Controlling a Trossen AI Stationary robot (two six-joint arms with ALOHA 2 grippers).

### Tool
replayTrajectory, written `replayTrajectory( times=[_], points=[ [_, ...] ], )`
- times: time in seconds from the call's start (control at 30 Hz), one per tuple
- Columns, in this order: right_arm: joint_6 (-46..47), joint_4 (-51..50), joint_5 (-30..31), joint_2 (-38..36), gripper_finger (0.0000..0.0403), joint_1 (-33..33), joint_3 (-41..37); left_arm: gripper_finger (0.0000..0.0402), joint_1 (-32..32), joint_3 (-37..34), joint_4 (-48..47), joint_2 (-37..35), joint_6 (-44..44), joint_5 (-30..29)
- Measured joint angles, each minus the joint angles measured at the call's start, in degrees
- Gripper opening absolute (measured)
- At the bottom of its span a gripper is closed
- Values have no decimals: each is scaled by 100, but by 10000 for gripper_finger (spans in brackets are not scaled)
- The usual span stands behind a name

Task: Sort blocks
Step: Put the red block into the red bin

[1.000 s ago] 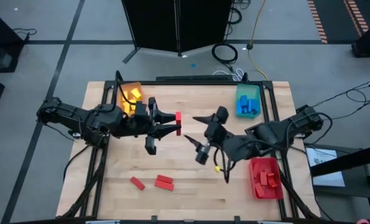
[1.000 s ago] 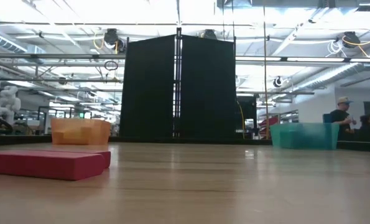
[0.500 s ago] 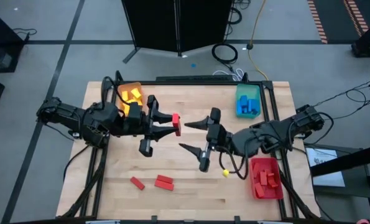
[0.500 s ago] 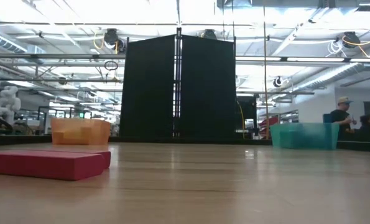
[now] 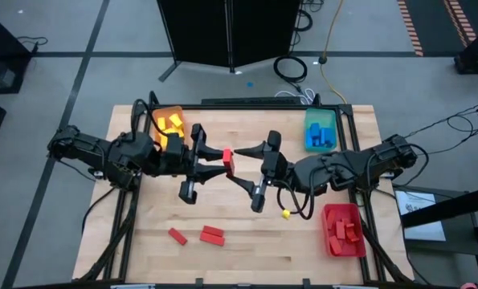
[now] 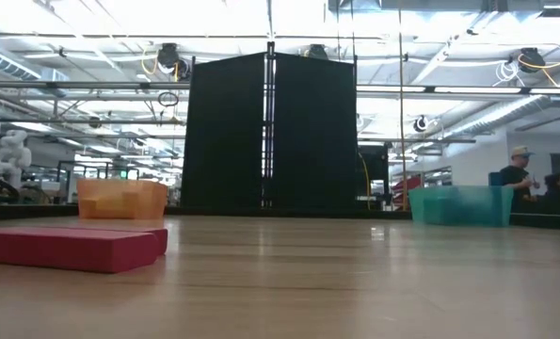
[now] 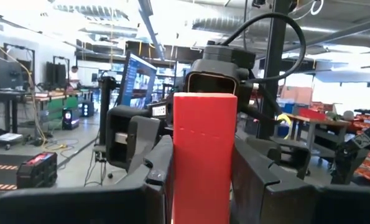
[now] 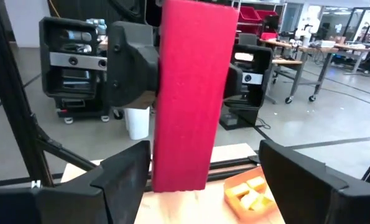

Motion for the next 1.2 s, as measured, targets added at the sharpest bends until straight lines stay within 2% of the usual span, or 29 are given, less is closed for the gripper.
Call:
replayTrajectory(
  times=[0.2,0.33,0.57,0.73,0.83,1.03,1.2],
  points=[
    [15,60,-39,0,285,-91,0,95,4,0,7,0,3,-7],
    [-6,146,-193,0,261,-147,0,95,9,0,9,0,13,-9],
    [35,193,-767,15,162,-290,0,95,11,0,6,0,21,-24],
    [77,218,-880,59,84,-321,4,95,9,0,-13,-2,72,-24],
    [54,223,-879,67,83,-323,4,98,7,0,-24,-2,90,-26],
    [-83,240,-866,81,83,-332,4,157,4,0,3,2,63,-85],
    [-90,233,-870,101,83,-336,-7,179,2,-2,-9,17,73,-85]
  ],
)
